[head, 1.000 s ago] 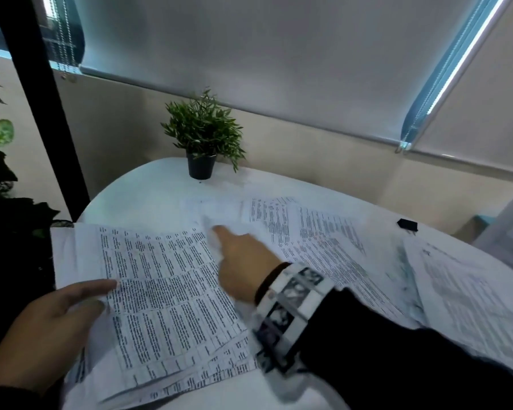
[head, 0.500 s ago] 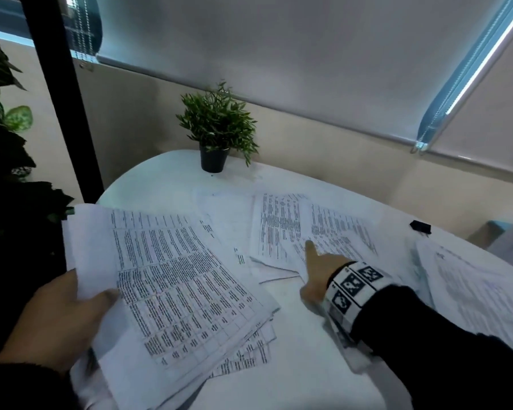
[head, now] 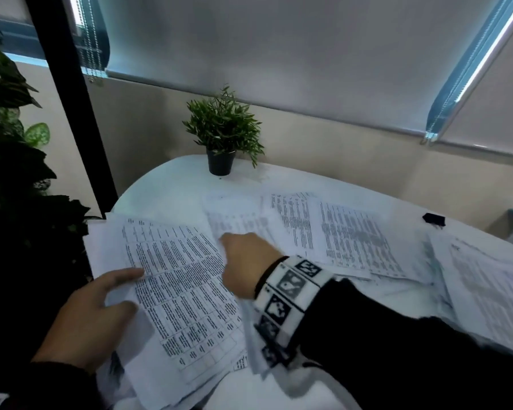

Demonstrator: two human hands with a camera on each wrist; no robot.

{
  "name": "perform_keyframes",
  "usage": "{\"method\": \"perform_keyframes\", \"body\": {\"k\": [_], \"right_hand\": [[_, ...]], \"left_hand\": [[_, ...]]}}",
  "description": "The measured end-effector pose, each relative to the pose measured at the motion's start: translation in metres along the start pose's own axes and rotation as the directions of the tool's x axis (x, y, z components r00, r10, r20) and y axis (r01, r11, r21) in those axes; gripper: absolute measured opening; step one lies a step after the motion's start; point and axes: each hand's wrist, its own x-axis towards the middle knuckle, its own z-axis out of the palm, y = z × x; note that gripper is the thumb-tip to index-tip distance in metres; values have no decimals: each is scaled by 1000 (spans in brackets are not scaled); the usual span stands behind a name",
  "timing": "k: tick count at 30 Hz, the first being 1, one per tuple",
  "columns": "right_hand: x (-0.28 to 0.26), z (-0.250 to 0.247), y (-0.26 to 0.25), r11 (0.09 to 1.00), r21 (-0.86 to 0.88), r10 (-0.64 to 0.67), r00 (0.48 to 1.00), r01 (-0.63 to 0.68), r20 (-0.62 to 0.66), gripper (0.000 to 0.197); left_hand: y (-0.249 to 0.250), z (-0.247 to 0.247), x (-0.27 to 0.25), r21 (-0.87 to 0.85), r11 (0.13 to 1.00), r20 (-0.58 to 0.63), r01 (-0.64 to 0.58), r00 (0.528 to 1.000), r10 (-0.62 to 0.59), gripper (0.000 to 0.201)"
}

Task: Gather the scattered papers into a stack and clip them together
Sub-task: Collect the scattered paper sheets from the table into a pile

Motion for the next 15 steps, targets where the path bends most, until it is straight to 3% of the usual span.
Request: {"method": "perform_keyframes", "body": {"k": [2, 5, 7, 9, 10, 11, 12, 13, 14, 15], "right_hand": [[6, 14, -31, 971, 223, -102, 993, 86, 62, 45], [14, 27, -46, 748, 662, -235, 951, 46, 200, 49], [20, 20, -35, 619, 783, -277, 917, -58, 287, 50], [31, 5, -7, 593, 792, -157, 944, -145, 291, 49], [39, -4, 14, 643, 750, -31, 973, -157, 230, 50], [45, -16, 37, 763, 624, 105, 985, -167, 135, 49], [52, -23, 63, 889, 403, 229, 973, -218, 21, 48], [56, -29, 87, 938, 163, 324, 942, -307, -88, 47], [60, -32, 110, 912, 6, 407, 901, -411, -151, 50], [61, -33, 128, 871, -55, 475, 866, -488, -157, 53]], "left_hand": [[1, 0, 9, -134, 983, 40, 129, 991, -125, 21], [8, 4, 9, -123, 980, 50, 158, 987, -153, 24], [14, 2, -5, -68, 995, -34, 73, 997, -75, 17], [20, 0, -20, -44, 997, -74, 62, 995, -66, 27], [27, 1, -21, -53, 997, -69, 50, 996, -53, 24], [30, 1, -23, -47, 998, -62, 48, 997, -51, 18], [32, 0, -23, -66, 997, -70, 51, 996, -56, 15], [35, 1, -21, -97, 991, -88, 90, 991, -98, 13], [38, 1, -21, -129, 985, -81, 117, 988, -128, 27], [40, 2, -22, -158, 974, -72, 164, 982, -177, 55]]}}
